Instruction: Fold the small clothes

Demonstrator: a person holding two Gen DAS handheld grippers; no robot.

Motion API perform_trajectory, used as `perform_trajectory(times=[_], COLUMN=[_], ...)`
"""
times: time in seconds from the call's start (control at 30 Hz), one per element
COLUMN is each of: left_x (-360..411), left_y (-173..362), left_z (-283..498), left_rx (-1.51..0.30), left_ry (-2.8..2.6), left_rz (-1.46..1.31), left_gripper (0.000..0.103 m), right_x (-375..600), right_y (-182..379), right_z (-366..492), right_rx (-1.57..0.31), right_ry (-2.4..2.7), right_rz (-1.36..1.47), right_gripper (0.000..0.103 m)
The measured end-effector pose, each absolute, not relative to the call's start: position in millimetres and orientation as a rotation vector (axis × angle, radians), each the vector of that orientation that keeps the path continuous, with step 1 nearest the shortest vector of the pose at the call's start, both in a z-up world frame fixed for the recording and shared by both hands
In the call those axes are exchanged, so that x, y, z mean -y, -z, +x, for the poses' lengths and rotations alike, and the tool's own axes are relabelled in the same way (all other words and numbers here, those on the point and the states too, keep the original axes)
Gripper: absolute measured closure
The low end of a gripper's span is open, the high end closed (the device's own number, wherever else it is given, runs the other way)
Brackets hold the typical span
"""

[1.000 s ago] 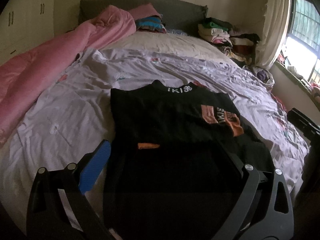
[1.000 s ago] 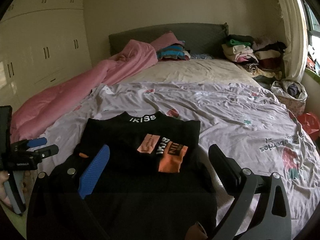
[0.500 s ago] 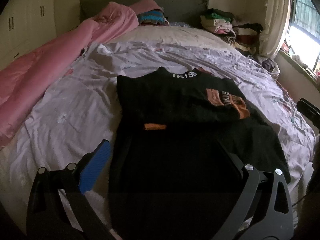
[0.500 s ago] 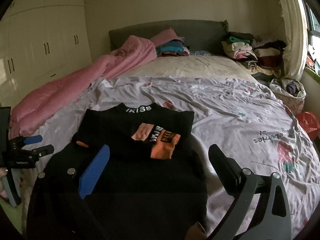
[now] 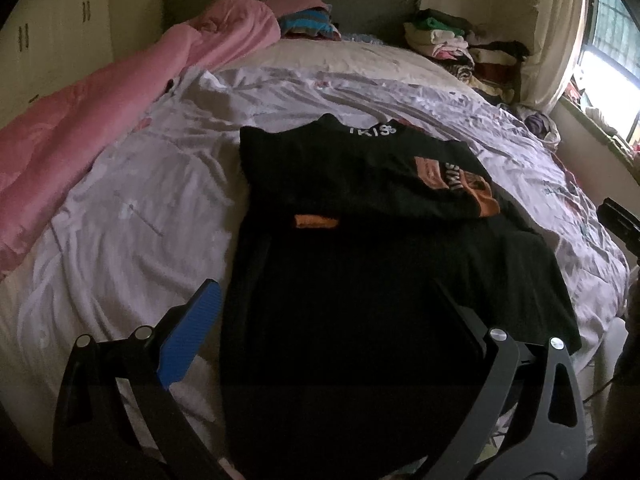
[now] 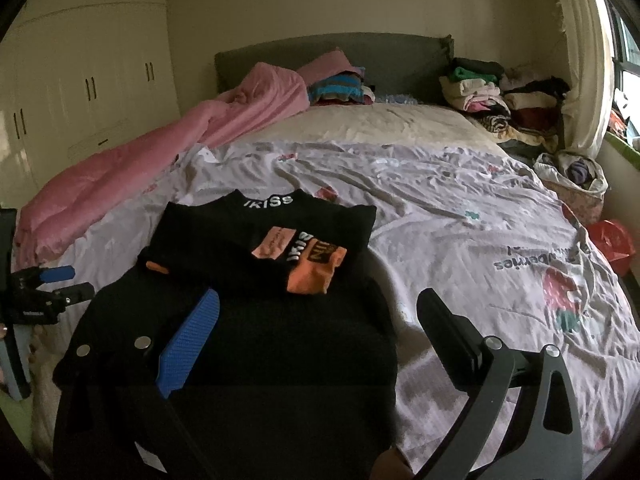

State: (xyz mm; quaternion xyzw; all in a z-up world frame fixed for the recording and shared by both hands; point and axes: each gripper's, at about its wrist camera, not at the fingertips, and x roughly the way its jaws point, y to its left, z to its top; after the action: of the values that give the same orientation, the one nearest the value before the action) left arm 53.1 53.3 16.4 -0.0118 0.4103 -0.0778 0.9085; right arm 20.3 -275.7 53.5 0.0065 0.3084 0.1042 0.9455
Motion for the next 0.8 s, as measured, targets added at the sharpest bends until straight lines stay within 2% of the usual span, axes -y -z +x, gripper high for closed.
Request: perform_trajectory(times=[0.8], left_x=[-103], left_y=[-2], left_z=[26], left_rx=[-0.919], left_ry=[0.064], left_rz=[-0.099], left_gripper=[0.01], right_x=[289], right_y=[-28], right_z=[3], right_rx=[-0.694], right_ry=[-0.235], right_rz=[0.018], right_gripper=[0.005])
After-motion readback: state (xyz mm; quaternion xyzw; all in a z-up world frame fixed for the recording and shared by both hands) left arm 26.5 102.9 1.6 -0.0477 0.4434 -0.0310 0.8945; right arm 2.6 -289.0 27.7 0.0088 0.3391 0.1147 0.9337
